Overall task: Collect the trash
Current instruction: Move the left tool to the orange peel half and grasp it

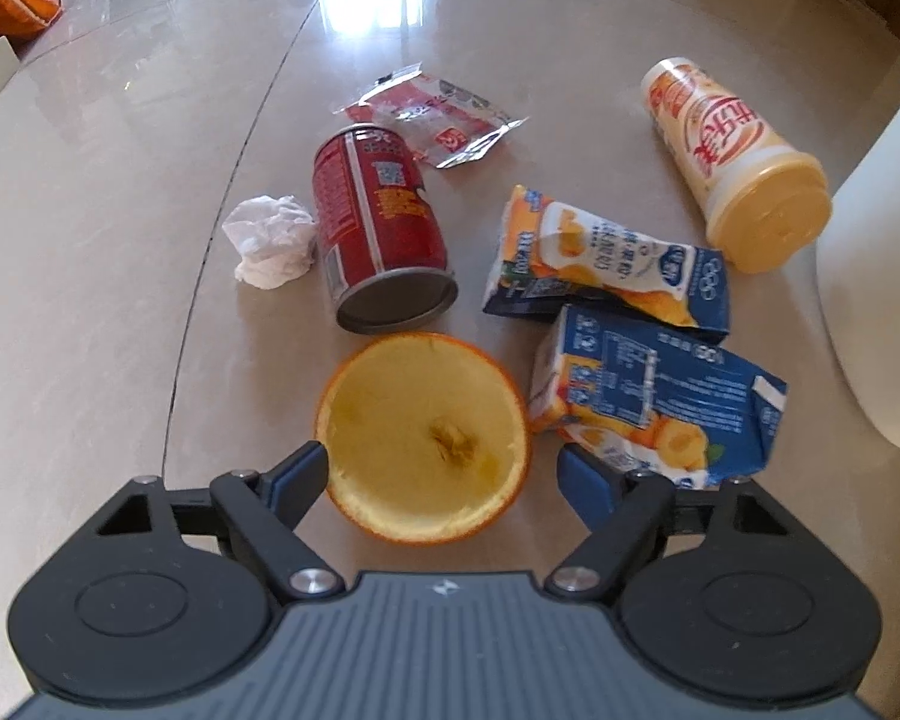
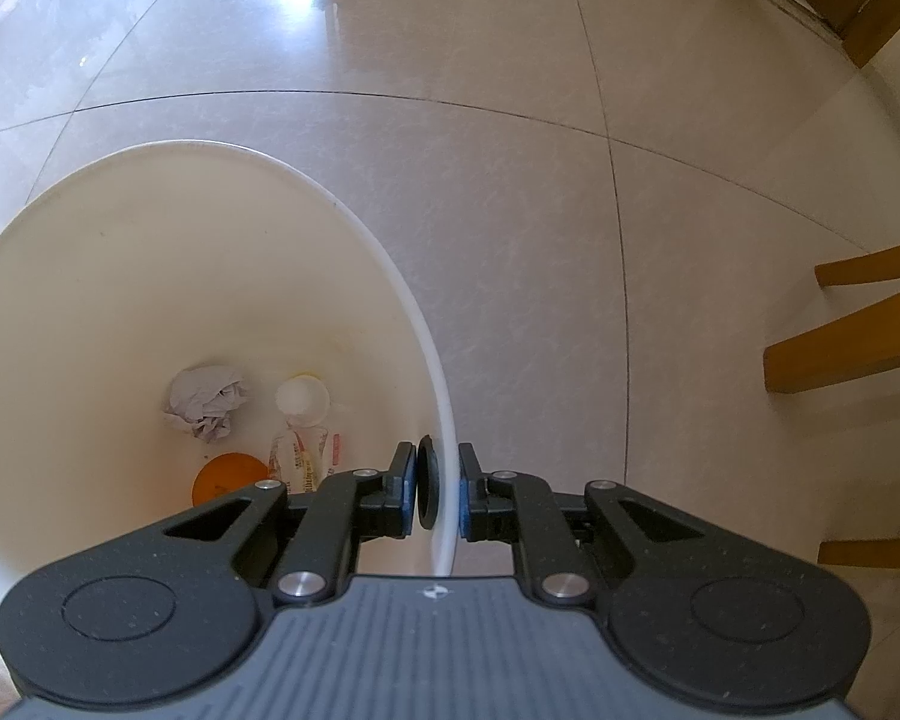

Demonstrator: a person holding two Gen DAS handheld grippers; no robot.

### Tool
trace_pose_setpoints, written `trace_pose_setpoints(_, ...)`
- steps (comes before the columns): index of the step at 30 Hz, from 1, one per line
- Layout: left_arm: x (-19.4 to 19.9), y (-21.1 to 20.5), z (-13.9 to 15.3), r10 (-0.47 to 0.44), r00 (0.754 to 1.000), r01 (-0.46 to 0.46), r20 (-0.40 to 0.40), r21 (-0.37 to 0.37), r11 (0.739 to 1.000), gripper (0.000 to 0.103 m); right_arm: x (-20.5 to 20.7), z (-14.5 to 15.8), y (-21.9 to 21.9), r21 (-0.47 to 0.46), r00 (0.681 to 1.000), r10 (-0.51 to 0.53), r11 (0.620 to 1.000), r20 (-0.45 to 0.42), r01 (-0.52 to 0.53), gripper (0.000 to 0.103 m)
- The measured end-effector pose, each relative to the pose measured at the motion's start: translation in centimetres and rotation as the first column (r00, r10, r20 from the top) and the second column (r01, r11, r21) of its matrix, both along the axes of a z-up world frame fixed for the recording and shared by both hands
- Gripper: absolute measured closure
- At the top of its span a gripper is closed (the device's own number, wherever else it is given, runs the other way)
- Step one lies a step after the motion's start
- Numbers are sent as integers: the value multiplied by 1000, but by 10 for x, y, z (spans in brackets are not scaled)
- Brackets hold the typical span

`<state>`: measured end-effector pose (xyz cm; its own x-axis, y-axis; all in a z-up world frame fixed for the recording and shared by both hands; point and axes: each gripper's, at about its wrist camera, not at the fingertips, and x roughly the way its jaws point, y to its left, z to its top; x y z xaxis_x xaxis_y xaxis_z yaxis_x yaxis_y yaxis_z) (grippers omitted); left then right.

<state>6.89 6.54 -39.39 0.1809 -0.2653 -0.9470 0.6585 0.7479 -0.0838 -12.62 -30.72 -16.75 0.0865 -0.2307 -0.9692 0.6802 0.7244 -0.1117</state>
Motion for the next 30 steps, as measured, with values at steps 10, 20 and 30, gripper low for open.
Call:
trace_pose_setpoints(10,14,0,-9,-4,1000,4,-3,-10,1000,23,0,0,1,-5,1000,-4,1000,-1,4,87)
trace_pose_setpoints(20,17,5,-8,20,999,-21,-27,-14,1000,21,2,-3,2,-8,1000,-1,1000,-8,0,87)
trace_pose_setpoints(30,14,0,-15,-4,999,4,-44,2,1000,29,2,-4,2,-11,1000,0,1000,-13,0,86)
